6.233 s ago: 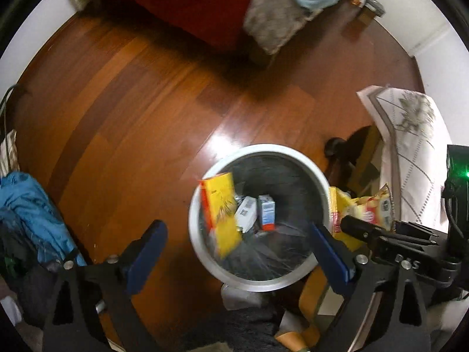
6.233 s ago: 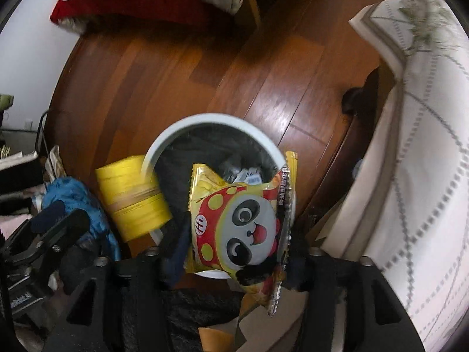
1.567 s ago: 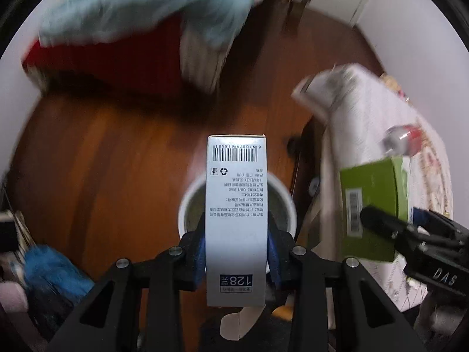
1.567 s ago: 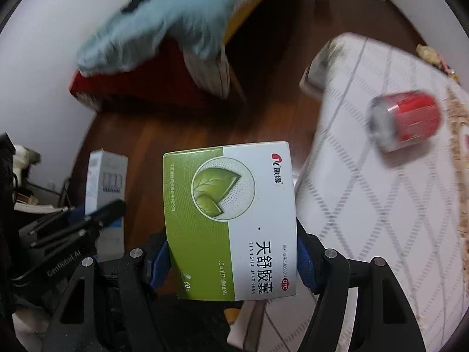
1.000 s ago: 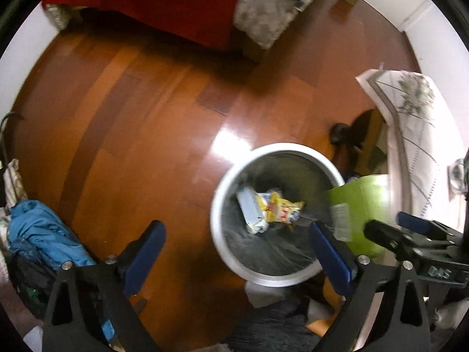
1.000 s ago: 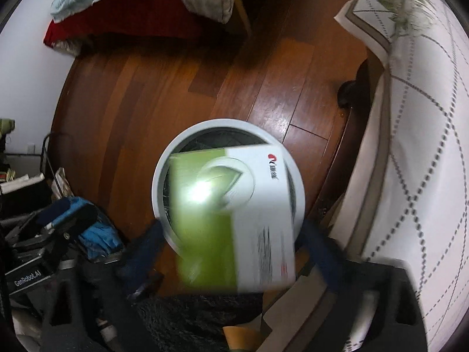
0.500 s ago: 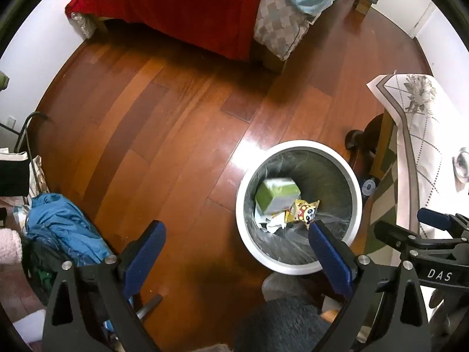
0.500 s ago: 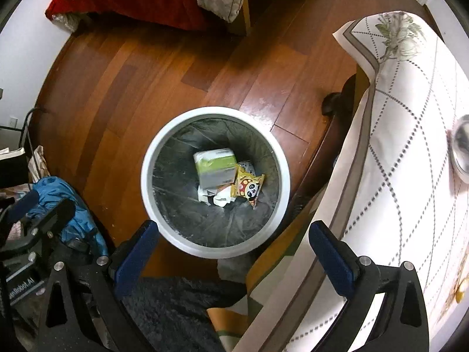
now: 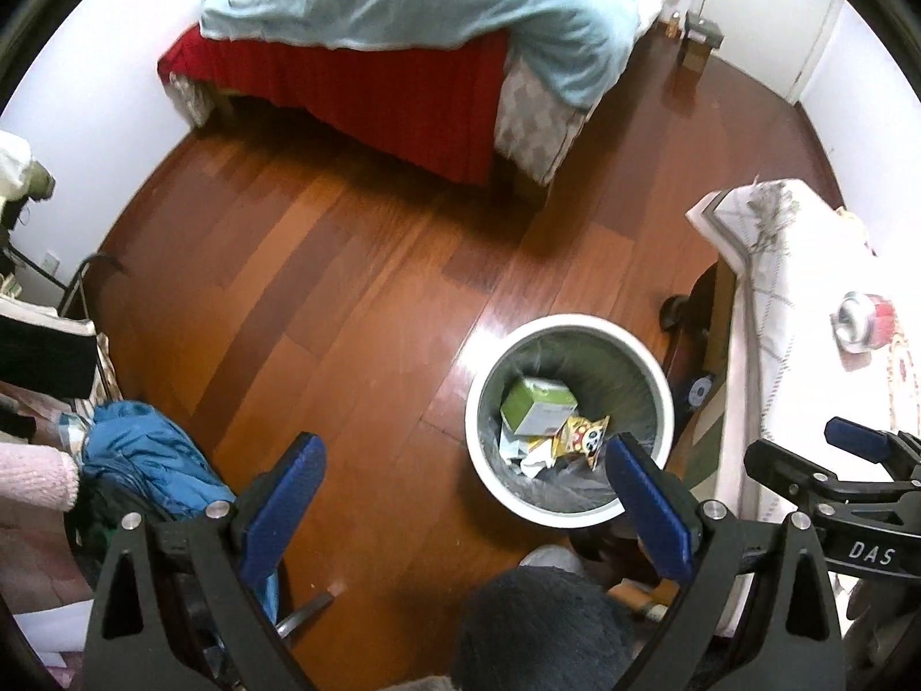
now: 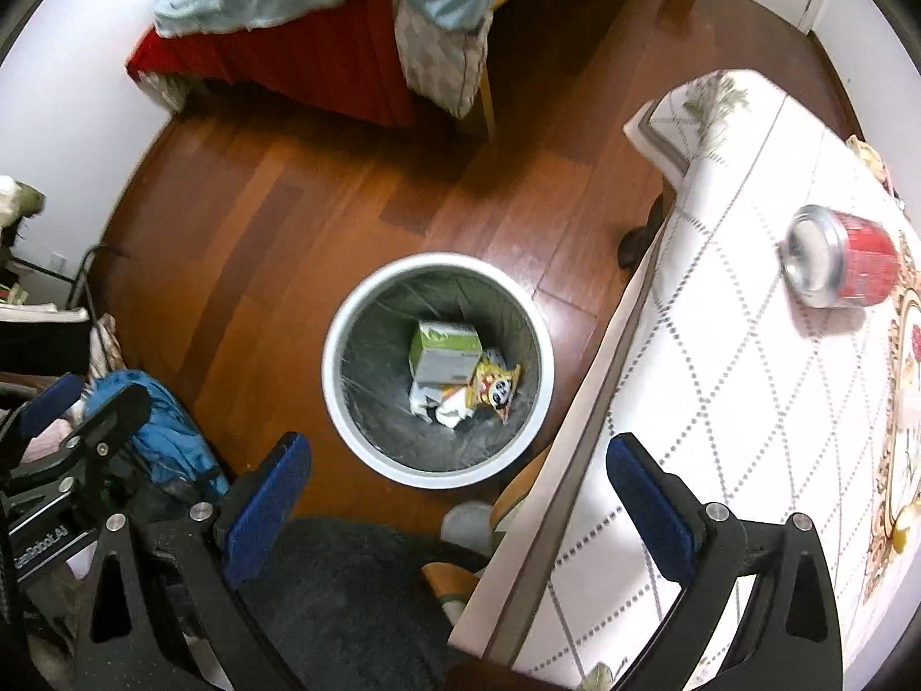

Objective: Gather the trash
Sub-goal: 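Move the left tool to the red Coke can while the right tool approaches the orange peel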

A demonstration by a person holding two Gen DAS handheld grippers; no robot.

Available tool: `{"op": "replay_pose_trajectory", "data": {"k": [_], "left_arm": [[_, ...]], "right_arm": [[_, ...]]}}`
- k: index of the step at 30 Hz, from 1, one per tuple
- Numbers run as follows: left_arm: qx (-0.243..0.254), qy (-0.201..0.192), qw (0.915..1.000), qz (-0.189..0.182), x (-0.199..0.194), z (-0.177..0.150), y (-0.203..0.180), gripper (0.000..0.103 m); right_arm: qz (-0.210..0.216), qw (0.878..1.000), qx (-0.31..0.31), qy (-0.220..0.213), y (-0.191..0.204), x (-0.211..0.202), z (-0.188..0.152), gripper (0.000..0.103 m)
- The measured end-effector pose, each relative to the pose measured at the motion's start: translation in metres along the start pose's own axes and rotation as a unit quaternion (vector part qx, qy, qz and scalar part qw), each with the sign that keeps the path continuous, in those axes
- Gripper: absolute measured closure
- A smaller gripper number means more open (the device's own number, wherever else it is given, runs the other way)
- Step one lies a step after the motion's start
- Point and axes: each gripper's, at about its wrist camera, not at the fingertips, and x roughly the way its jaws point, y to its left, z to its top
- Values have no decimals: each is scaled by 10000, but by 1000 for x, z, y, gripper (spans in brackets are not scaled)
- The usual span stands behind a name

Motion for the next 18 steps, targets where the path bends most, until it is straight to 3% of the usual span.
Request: {"op": "replay_pose_trajectory", "data": {"k": [7, 11, 16, 18], "left_arm": [[183, -548, 9983, 109, -60, 0, -21, 4], [225, -780, 9967, -32, -89, 3, -46, 4], [707, -995, 9918, -371, -100, 16, -121, 4], [1088, -1005, 9876, -522, -93, 23, -171, 4]], "right_arm": [[449, 9959, 359, -705, -21, -74, -20, 0], [742, 9883, 741, -1106, -50, -118, -33, 0], [652, 9758, 1390, -1556, -125, -163, -54, 0], [501, 9713, 1655, -1631, -160, -171, -59, 0]]}}
